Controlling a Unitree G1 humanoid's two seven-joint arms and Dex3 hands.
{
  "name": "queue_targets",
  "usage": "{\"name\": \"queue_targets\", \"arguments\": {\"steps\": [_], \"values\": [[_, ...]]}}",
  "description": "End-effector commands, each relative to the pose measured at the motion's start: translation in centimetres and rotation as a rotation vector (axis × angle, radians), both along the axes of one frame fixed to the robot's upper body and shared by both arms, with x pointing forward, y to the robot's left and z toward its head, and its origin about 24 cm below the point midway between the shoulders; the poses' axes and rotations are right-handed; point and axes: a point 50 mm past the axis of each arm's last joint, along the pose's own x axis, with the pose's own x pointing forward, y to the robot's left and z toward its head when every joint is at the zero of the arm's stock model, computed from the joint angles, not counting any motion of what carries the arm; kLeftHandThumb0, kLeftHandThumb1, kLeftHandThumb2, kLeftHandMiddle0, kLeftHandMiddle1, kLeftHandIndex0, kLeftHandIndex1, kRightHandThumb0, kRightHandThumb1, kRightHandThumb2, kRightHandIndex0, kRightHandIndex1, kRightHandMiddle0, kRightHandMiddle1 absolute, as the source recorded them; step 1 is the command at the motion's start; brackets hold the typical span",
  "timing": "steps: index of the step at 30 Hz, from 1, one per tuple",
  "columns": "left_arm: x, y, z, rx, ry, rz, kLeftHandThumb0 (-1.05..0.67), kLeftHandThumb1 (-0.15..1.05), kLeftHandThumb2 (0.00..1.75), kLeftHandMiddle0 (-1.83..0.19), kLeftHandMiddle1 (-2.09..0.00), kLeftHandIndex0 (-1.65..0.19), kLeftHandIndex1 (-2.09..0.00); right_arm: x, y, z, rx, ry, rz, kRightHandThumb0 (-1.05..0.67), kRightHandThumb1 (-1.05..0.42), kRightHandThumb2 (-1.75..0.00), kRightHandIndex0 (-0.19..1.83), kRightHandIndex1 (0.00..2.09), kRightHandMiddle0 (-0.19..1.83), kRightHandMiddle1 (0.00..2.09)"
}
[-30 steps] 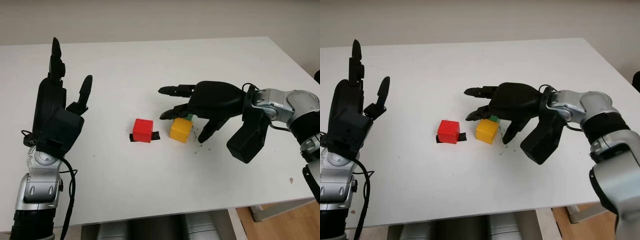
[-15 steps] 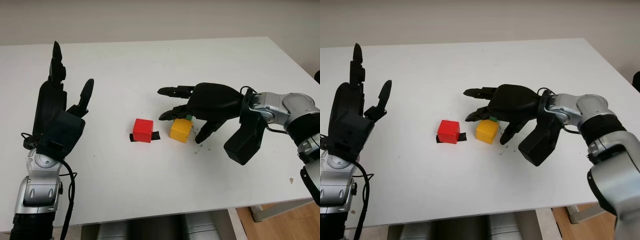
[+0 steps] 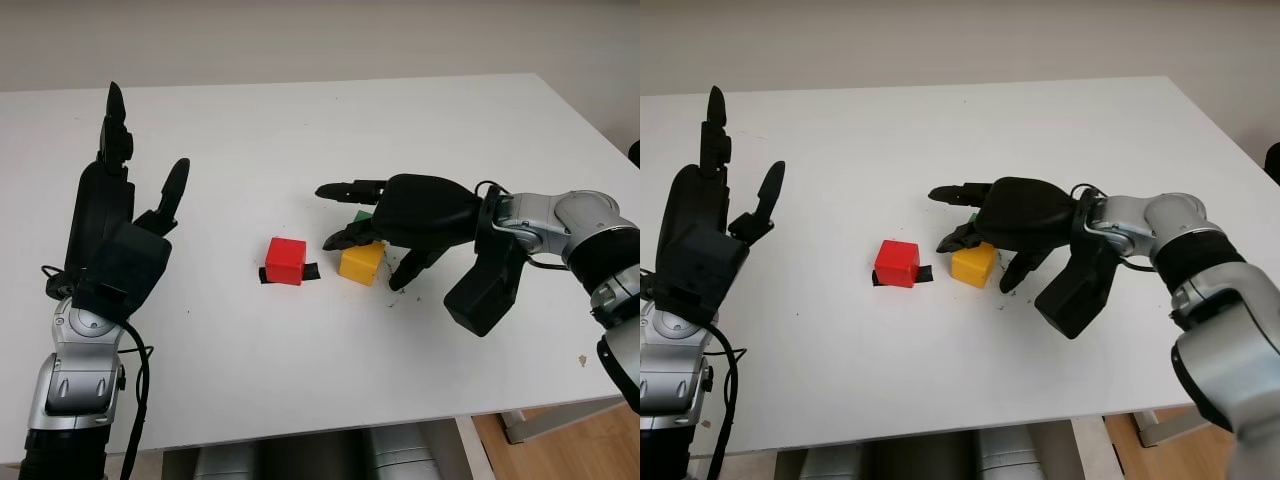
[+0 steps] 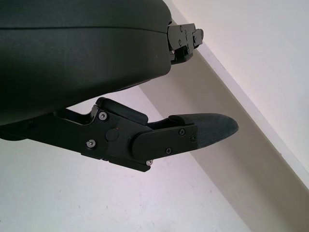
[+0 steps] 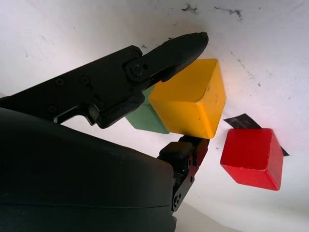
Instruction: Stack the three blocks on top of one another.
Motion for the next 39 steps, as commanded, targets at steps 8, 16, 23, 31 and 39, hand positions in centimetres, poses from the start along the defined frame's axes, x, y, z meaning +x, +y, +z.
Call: {"name": "queue_targets", "arguments": {"steps": [8, 16, 23, 31, 39], "values": [[-0.2, 0.0, 0.3, 0.003, -0.009, -0.003, -0.68, 1.05, 0.57, 0.15, -0.05, 0.16, -0.05, 0.3, 0.2, 0.0, 0.001, -0.029, 0.007, -0.59, -0.88, -0.06, 0.12, 0.07, 0.63, 0.21], [-0.2, 0.0, 0.2, -0.004, -0.001, 0.000, -0.70, 1.05, 0.56, 0.14, -0.06, 0.16, -0.05, 0.2, 0.3, -0.2, 0.039, -0.049, 0.030, -0.51, -0.92, -0.05, 0.21, 0.07, 0.59, 0.90], [-0.2, -0.1, 0.1, -0.003, 0.006, -0.006, -0.69, 1.05, 0.57, 0.14, -0.06, 0.16, -0.05, 0.3, 0.3, 0.2, 0.075, -0.073, 0.037, -0.45, -0.92, -0.05, 0.30, 0.07, 0.50, 1.29], [-0.1, -0.1, -0.1, -0.004, 0.007, -0.009, -0.69, 1.05, 0.57, 0.14, -0.05, 0.16, -0.05, 0.4, 0.3, 0.8, 0.096, -0.058, 0.017, -0.44, -0.92, -0.05, 0.30, 0.06, 0.48, 1.31], [-0.1, -0.1, -0.1, -0.005, 0.011, -0.003, -0.70, 1.05, 0.56, 0.13, -0.06, 0.16, -0.05, 0.4, 0.9, 2.4, 0.249, 0.018, -0.006, -0.47, -0.92, -0.05, 0.29, 0.06, 0.50, 1.33]]}}
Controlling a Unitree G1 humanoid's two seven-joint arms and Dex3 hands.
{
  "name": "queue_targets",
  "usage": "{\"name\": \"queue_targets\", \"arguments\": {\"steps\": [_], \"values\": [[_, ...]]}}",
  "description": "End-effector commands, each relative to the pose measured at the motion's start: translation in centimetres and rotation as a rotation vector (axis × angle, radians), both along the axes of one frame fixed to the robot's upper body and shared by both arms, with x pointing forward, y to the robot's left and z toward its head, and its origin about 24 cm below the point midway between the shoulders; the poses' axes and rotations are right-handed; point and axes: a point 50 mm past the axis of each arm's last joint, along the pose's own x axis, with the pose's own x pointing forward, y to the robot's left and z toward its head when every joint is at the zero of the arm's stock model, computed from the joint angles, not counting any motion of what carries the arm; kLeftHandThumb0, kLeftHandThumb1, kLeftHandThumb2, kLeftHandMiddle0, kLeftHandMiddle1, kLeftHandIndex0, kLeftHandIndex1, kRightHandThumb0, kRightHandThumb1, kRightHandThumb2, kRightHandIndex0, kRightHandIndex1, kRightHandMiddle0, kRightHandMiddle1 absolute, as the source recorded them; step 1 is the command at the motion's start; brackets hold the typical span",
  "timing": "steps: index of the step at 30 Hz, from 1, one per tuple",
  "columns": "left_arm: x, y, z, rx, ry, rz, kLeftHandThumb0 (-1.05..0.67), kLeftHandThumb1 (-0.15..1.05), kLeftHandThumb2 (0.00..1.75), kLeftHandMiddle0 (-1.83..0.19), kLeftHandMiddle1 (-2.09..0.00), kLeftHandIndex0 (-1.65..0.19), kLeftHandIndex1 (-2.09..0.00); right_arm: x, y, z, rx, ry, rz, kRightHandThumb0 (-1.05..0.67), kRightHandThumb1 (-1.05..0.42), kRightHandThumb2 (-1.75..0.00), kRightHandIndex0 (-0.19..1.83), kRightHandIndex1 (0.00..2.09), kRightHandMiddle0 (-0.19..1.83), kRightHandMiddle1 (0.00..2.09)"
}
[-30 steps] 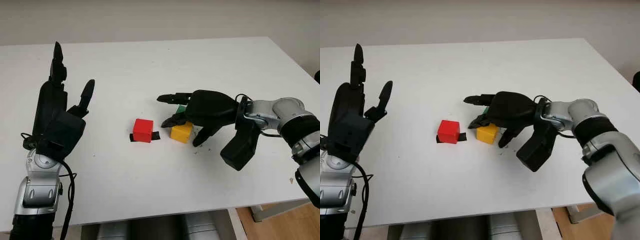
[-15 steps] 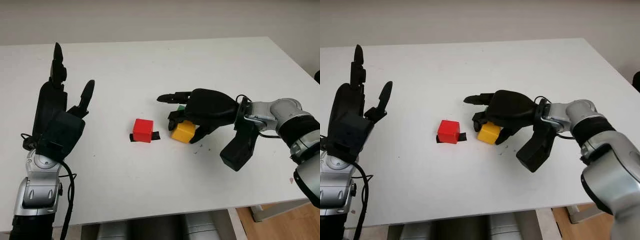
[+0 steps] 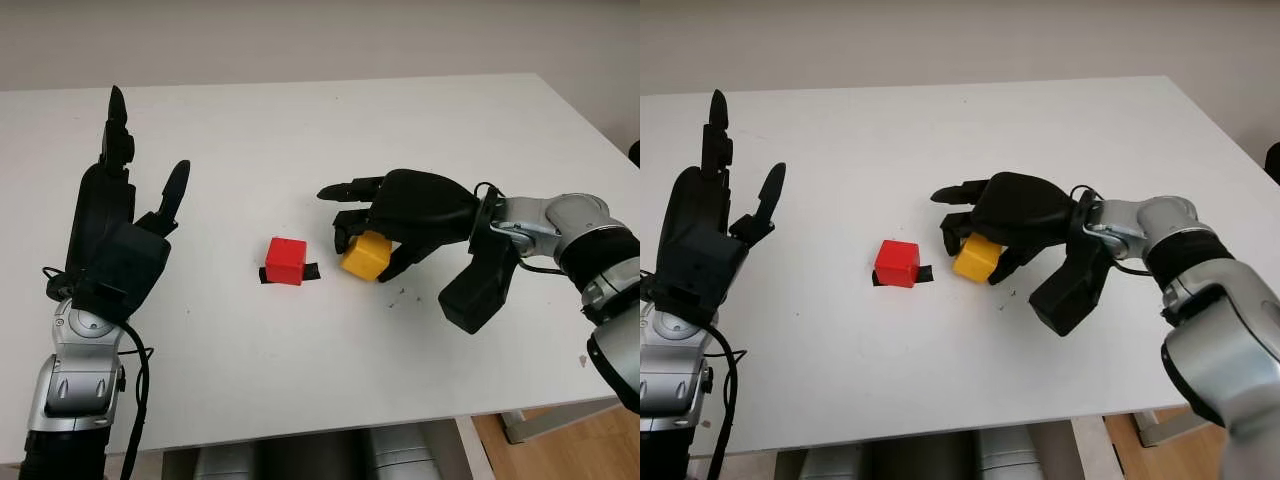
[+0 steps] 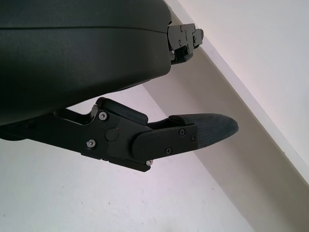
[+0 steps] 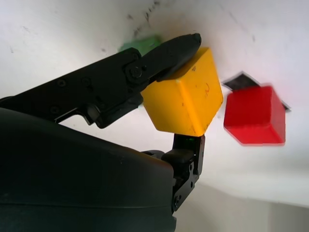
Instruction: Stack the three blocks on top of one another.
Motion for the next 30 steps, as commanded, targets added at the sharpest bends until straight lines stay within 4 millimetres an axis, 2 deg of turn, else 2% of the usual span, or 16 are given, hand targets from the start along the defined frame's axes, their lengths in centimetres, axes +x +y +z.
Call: {"name": "queue_targets", "arguments": {"steps": [1, 9, 13, 22, 30], "values": [[-0.1, -0.2, 0.0, 0.005, -0.006, -0.005, -0.70, 1.05, 0.56, 0.13, -0.06, 0.16, -0.05, 0.2, 0.5, 1.1, 0.065, 0.001, 0.001, -0.48, -0.92, -0.06, 0.29, 0.05, 0.50, 1.33], [-0.1, -0.2, 0.0, 0.008, -0.003, -0.005, -0.69, 1.05, 0.57, 0.13, -0.05, 0.17, -0.05, 0.8, 1.3, 4.0, 0.251, 0.134, -0.044, -0.47, -0.93, -0.06, 0.32, 0.07, 0.49, 1.32], [-0.1, -0.3, -0.1, -0.001, -0.005, -0.006, -0.70, 1.05, 0.57, 0.14, -0.05, 0.17, -0.05, 1.1, 1.7, 4.7, 0.379, 0.283, -0.058, -0.44, -0.93, -0.05, 0.33, 0.07, 0.49, 1.32], [-0.1, -0.4, -0.1, -0.001, -0.004, 0.001, -0.70, 1.05, 0.57, 0.14, -0.05, 0.16, -0.05, 2.0, 3.0, 4.4, 0.549, 0.590, -0.111, -0.48, -0.94, -0.06, 0.29, 0.05, 0.46, 1.38], [-0.1, -0.3, -0.1, 0.000, -0.005, 0.009, -0.70, 1.05, 0.57, 0.14, -0.05, 0.16, -0.05, 2.6, 4.5, 3.2, 0.684, 0.756, -0.147, -0.54, -0.95, -0.06, 0.27, 0.04, 0.47, 1.42]]}}
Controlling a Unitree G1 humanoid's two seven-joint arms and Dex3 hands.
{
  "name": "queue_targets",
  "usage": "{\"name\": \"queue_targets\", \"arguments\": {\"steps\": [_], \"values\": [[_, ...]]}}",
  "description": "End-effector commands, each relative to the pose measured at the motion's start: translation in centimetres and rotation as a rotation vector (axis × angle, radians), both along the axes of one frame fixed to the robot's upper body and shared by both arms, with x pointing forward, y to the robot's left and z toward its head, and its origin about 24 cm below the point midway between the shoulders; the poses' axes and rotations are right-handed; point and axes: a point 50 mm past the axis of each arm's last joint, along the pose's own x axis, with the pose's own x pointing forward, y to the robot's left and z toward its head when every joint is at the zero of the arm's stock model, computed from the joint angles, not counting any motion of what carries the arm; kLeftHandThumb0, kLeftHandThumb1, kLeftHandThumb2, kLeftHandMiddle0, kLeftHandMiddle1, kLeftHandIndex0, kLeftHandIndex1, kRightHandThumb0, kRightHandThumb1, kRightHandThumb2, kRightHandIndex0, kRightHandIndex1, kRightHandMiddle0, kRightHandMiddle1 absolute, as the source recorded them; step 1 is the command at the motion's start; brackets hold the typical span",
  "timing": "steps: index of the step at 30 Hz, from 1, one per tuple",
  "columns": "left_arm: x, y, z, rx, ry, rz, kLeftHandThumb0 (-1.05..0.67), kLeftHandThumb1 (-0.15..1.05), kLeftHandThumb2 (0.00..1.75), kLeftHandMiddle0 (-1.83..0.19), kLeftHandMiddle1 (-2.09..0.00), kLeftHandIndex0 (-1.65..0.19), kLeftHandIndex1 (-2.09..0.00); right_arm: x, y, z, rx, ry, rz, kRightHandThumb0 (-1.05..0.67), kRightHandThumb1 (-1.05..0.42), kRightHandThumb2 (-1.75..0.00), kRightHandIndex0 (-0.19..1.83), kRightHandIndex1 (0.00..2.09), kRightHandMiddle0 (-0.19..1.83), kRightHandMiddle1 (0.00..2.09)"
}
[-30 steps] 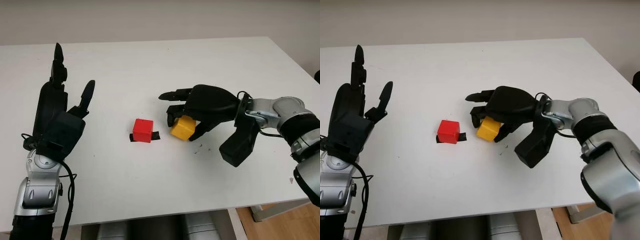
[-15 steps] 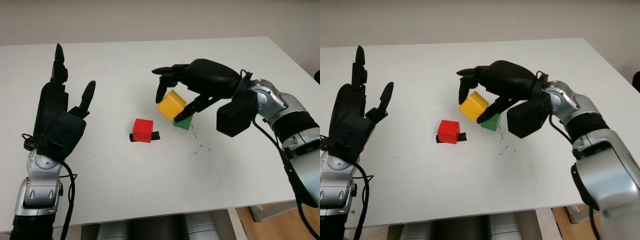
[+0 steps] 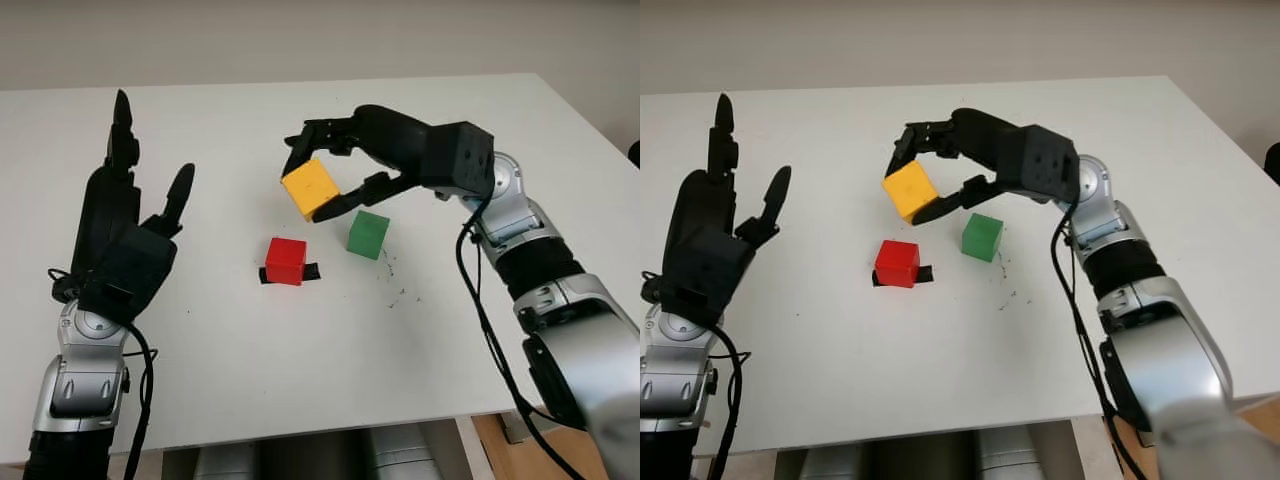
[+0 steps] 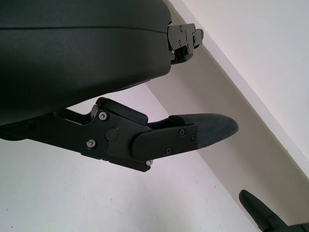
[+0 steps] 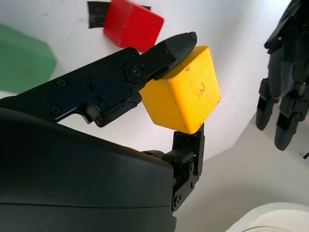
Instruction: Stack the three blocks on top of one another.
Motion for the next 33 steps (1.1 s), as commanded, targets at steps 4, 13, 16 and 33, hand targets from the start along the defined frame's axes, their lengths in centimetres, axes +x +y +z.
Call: {"name": "queue_targets", "arguments": {"steps": [4, 13, 16, 33], "values": [[-0.3, 0.1, 0.2, 0.003, -0.007, 0.011, -0.70, 1.05, 0.58, 0.14, -0.05, 0.17, -0.05, 0.1, 0.8, -1.2, 0.139, 0.164, -0.016, -0.53, -0.94, -0.05, 0.24, 0.03, 0.43, 1.49], [-0.3, 0.2, 0.3, 0.009, -0.013, 0.006, -0.69, 1.05, 0.59, 0.14, -0.05, 0.16, -0.05, -0.3, 1.5, -3.2, 0.233, 0.295, -0.052, -0.53, -0.93, -0.05, 0.26, 0.05, 0.41, 1.51], [-0.3, 0.2, 0.3, 0.009, -0.011, 0.010, -0.69, 1.05, 0.59, 0.13, -0.06, 0.16, -0.06, -0.4, 1.7, -3.8, 0.248, 0.317, -0.061, -0.51, -0.94, -0.06, 0.25, 0.05, 0.40, 1.50], [-0.3, 0.1, 0.4, 0.008, -0.004, 0.004, -0.70, 1.05, 0.58, 0.14, -0.05, 0.17, -0.05, -0.8, 1.4, -6.3, 0.174, 0.348, -0.093, -0.53, -0.93, -0.05, 0.26, 0.05, 0.40, 1.50]]}}
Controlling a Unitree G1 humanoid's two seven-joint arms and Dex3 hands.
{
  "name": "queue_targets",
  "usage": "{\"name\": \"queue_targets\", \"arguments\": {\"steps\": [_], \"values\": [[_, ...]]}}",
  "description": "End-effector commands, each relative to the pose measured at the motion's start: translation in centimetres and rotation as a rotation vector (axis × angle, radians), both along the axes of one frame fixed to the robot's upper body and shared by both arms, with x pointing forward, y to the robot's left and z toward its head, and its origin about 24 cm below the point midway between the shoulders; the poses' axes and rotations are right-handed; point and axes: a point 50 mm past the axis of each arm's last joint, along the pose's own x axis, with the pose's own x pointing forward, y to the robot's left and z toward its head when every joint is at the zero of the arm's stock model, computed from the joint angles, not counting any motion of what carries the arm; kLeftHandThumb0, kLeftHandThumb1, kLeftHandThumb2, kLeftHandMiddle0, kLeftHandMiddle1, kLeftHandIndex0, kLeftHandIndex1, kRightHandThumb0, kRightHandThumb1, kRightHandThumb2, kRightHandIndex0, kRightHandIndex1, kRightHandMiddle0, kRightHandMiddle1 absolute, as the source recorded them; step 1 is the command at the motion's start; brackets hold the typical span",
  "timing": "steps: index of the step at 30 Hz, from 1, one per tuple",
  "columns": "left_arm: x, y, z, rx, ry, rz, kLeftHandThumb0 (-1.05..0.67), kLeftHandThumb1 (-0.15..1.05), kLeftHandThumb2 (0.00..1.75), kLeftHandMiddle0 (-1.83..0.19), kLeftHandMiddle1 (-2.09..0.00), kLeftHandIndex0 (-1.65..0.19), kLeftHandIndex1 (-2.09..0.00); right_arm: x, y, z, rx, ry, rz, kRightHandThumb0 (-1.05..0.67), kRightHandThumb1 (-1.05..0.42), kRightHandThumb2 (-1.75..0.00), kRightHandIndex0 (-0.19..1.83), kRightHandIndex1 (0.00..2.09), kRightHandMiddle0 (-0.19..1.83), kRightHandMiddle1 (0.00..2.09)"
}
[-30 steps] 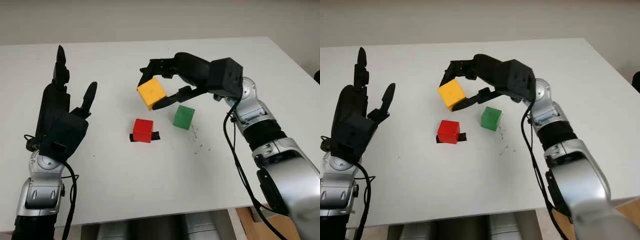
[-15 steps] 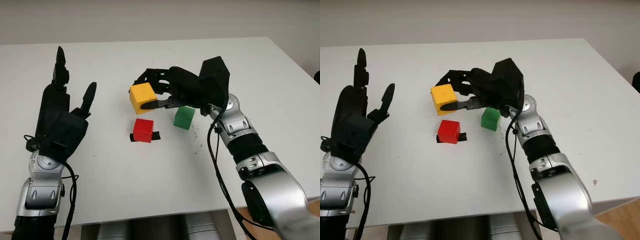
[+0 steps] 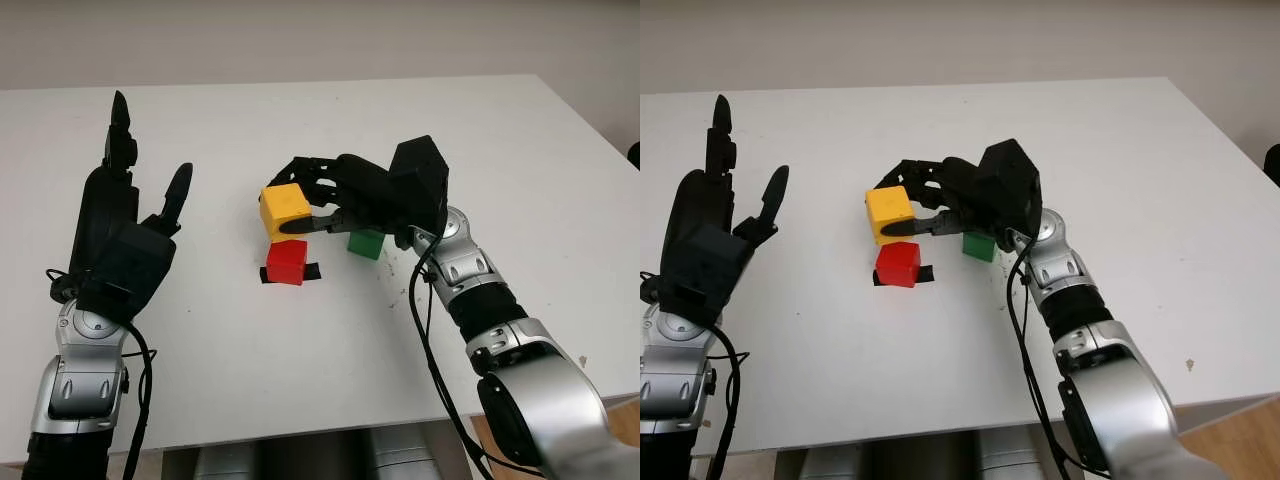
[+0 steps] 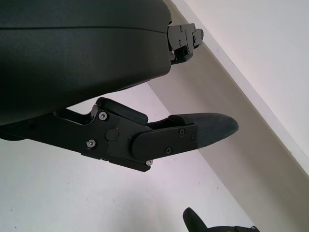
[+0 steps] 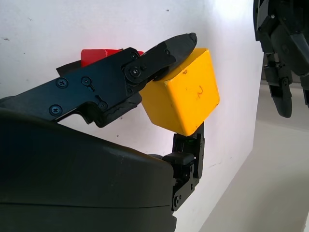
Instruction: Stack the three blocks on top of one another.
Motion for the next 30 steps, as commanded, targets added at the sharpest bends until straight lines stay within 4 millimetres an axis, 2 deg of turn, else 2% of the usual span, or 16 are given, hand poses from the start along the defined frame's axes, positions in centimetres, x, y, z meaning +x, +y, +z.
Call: {"name": "queue_targets", "arguments": {"steps": [1, 11, 30], "values": [[-0.17, 0.05, 0.22, 0.011, -0.011, -0.005, -0.70, 1.05, 0.58, 0.14, -0.05, 0.17, -0.05, -0.07, -0.18, -0.10, -0.014, -0.013, 0.005, -0.53, -0.93, -0.05, 0.26, 0.05, 0.40, 1.50], [-0.22, -0.02, 0.31, 0.011, -0.013, 0.003, -0.70, 1.05, 0.58, 0.14, -0.05, 0.17, -0.05, -0.02, -0.64, -0.34, -0.058, -0.009, 0.003, -0.55, -0.93, -0.05, 0.25, 0.05, 0.43, 1.48], [-0.20, -0.11, 0.12, -0.006, -0.014, 0.003, -0.71, 1.05, 0.58, 0.14, -0.06, 0.17, -0.05, -0.06, -0.34, -0.89, -0.083, -0.018, 0.017, -0.55, -0.92, -0.05, 0.27, 0.06, 0.43, 1.48]]}}
